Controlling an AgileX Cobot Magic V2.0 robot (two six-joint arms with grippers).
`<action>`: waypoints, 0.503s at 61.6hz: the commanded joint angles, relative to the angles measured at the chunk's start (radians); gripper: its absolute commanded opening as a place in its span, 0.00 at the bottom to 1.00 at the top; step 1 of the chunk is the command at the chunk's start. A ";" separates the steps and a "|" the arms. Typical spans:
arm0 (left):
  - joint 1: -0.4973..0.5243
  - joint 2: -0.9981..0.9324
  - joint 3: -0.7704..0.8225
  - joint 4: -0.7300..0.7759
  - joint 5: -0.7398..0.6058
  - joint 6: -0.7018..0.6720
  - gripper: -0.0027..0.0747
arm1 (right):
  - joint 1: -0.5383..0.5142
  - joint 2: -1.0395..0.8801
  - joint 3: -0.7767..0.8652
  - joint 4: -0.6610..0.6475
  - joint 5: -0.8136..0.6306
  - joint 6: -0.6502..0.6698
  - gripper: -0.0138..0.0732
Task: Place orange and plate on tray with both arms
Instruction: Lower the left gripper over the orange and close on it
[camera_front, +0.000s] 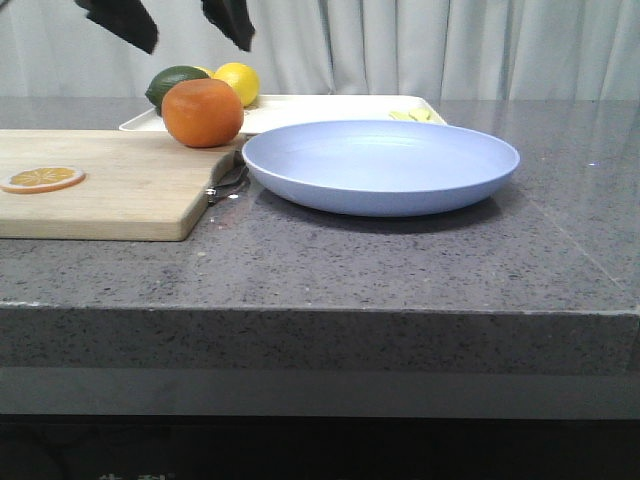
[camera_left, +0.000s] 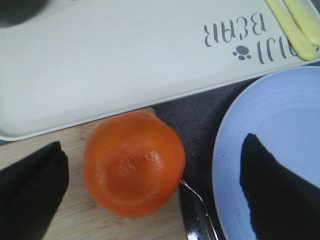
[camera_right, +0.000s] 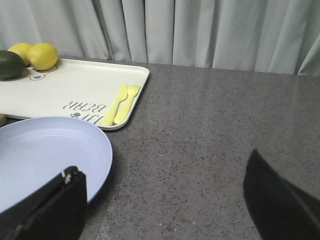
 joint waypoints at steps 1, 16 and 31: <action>-0.007 -0.007 -0.084 -0.008 0.005 -0.011 0.90 | -0.004 -0.001 -0.036 0.002 -0.081 -0.005 0.90; -0.007 0.032 -0.106 -0.008 0.014 -0.014 0.90 | -0.004 -0.001 -0.036 0.002 -0.085 -0.005 0.90; -0.007 0.055 -0.106 -0.008 -0.010 -0.014 0.90 | -0.004 -0.001 -0.036 0.002 -0.092 -0.005 0.90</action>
